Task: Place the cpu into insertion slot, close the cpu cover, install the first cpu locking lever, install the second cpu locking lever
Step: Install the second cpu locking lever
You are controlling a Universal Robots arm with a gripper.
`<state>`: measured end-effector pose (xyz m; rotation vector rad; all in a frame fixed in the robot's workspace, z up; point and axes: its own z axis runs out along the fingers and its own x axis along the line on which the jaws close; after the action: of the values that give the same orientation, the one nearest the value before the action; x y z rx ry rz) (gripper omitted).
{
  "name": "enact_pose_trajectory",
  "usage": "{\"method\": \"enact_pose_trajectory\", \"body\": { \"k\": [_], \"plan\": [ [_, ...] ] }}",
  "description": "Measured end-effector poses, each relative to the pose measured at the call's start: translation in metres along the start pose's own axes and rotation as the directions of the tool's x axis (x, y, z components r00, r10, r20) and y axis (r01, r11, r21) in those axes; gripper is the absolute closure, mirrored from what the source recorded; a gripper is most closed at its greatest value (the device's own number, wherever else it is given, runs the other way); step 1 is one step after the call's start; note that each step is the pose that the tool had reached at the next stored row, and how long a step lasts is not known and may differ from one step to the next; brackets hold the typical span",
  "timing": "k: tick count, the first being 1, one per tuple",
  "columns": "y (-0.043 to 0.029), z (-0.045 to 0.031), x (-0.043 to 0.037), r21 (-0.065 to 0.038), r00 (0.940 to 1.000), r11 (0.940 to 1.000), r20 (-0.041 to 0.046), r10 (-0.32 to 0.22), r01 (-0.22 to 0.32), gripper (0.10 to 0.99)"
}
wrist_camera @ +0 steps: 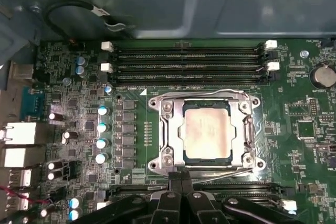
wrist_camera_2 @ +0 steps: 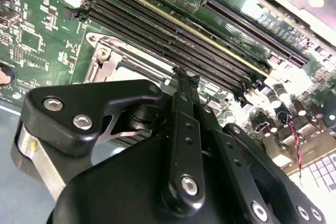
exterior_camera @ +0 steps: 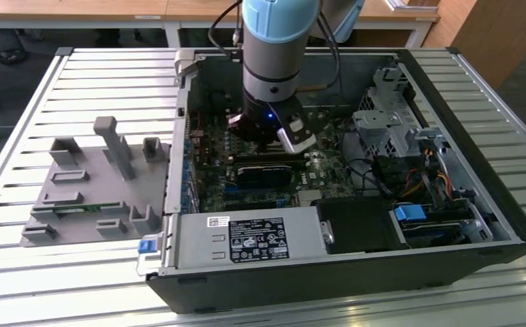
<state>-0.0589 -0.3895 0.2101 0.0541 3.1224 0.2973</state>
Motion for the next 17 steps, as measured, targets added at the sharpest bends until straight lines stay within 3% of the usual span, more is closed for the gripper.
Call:
{"method": "enact_pose_trajectory", "body": {
  "k": [9,17],
  "plan": [
    [-0.0084,-0.0012,0.0048,-0.024,1.0,0.9997,-0.0004,0.0,0.0,0.98],
    [-0.0103,0.0024,0.0109,-0.042,1.0,0.9991,0.0014,0.0,0.0,0.98]
  ]
}}
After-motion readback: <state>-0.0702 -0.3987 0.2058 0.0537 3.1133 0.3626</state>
